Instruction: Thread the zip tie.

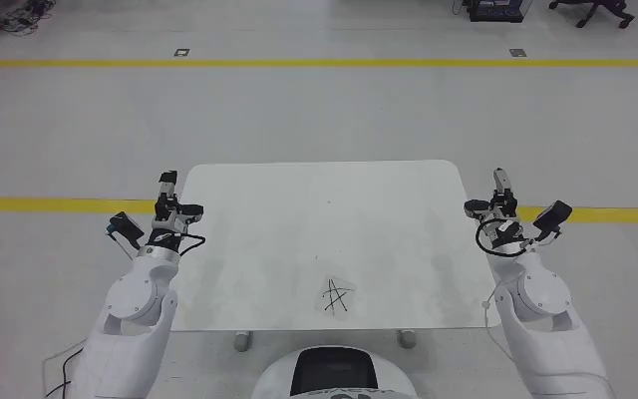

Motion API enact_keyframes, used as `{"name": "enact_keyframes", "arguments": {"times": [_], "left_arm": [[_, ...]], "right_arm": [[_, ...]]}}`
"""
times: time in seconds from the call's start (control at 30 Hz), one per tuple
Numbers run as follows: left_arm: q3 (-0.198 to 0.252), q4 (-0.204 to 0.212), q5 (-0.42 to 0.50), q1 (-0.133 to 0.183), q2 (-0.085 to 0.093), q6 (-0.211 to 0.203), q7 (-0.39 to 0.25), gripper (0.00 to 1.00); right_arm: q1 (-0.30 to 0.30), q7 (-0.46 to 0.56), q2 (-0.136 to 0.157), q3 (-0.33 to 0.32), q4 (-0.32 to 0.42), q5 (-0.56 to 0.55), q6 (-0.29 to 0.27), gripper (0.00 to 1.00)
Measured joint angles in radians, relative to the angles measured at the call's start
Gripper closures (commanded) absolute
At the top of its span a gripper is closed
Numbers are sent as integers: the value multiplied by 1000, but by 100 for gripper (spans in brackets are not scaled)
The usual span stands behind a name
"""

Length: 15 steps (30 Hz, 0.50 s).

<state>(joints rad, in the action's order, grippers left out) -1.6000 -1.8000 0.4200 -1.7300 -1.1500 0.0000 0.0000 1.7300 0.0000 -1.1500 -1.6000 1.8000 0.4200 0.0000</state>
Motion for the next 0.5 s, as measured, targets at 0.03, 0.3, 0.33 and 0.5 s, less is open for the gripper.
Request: {"name": "enact_keyframes", "arguments": {"times": [0.03,0.3,0.33,0.5], "left_arm": [[0,0,0,0,0,0,0,0],[0,0,0,0,0,0,0,0],[0,0,0,0,0,0,0,0],[0,0,0,0,0,0,0,0]], "right_arm": [[0,0,0,0,0,0,0,22],[-50,105,9,41,23,-142,34,0],[-61,137,11,52,25,-198,40,0],[-99,242,17,101,30,-380,42,0]]}}
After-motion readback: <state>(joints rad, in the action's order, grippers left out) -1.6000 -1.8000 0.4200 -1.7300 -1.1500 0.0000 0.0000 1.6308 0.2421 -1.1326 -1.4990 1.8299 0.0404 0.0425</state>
